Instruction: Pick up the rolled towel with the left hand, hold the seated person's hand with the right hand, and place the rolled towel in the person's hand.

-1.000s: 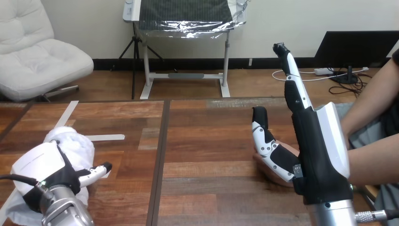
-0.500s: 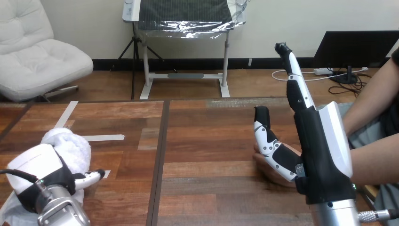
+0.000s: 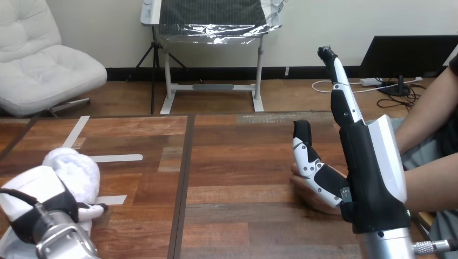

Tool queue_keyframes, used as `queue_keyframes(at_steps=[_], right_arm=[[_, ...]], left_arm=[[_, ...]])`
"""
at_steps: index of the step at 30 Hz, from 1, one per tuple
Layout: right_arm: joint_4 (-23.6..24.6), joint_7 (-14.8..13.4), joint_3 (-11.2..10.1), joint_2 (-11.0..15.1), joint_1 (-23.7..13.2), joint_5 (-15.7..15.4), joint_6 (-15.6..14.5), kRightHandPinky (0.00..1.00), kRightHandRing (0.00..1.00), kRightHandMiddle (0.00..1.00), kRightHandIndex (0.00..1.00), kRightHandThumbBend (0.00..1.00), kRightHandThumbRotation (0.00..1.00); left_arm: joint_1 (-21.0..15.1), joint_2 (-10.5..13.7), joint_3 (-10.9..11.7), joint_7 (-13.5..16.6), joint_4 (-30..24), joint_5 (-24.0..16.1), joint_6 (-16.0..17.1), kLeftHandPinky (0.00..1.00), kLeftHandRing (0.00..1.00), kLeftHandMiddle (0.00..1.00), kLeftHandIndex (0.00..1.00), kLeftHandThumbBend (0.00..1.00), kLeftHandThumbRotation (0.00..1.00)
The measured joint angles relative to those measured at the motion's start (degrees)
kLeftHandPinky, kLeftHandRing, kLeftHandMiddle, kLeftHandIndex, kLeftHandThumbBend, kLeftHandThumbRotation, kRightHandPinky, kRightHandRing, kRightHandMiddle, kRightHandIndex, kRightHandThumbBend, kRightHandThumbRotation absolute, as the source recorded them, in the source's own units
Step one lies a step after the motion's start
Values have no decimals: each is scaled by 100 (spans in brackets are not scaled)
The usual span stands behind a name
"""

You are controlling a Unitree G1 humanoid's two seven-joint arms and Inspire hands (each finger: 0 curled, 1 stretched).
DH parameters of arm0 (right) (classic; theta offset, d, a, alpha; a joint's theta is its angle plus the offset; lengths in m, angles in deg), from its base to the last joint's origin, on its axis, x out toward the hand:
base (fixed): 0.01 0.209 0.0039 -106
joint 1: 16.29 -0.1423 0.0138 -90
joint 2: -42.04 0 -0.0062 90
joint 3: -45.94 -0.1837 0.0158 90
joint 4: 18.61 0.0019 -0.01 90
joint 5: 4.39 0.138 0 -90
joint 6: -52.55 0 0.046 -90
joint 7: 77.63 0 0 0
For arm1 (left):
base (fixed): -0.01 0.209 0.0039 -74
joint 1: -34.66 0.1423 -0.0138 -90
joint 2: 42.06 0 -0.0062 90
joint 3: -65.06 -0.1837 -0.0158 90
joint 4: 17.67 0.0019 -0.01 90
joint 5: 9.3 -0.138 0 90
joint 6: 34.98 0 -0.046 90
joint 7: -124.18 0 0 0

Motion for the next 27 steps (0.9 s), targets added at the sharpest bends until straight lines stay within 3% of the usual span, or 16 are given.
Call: queue_keyframes(at_steps=[7,14,20,27], right_arm=[[2,16,-12,-1,1,-18,0,100,100,100,100,0,0],[18,22,-12,-4,9,-51,0,100,100,100,100,0,0],[47,27,-12,-6,11,-67,-15,100,100,100,100,0,0],[101,29,-15,-4,19,-79,-55,100,100,100,99,0,0]], left_arm=[[-131,205,-179,-190,218,-126,-111,63,64,67,79,83,35],[-256,316,-289,-182,450,-159,-191,59,60,63,76,82,25],[-243,285,-296,128,522,-68,-176,58,59,62,71,82,14],[-179,240,-326,465,588,71,-132,57,58,62,69,82,8]])
